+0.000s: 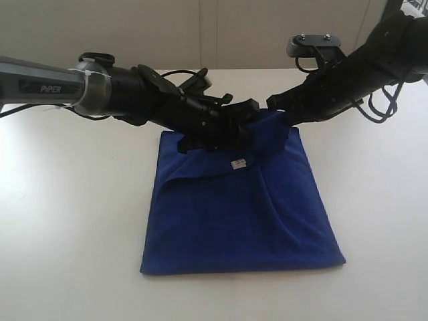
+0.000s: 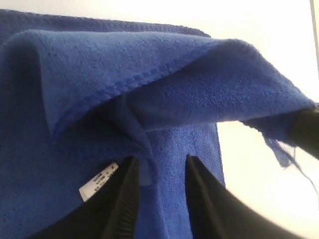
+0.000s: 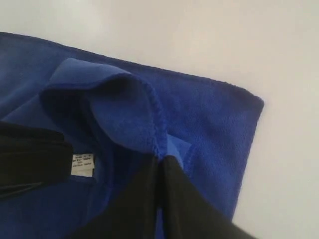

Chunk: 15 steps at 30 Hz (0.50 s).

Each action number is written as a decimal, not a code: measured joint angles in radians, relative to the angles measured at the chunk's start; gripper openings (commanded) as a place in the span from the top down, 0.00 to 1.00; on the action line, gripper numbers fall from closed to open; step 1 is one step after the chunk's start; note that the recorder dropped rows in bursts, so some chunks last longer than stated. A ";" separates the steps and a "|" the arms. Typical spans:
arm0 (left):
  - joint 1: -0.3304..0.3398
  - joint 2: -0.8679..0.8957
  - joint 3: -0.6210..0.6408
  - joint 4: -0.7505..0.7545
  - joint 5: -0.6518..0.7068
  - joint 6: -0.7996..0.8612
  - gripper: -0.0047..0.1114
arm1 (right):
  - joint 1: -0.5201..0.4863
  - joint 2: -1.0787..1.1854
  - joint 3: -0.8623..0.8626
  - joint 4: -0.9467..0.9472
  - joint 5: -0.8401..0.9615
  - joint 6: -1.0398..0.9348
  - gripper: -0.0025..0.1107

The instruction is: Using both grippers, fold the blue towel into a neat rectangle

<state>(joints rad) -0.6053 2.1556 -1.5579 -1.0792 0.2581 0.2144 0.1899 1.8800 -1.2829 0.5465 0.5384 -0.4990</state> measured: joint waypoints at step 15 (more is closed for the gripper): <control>-0.043 0.062 0.000 0.002 -0.016 0.154 0.62 | -0.002 0.000 0.000 -0.005 -0.022 0.001 0.98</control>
<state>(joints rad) -0.6486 2.2172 -1.5579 -1.0772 0.2423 0.3682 0.1878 1.8800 -1.2829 0.5416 0.5166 -0.4978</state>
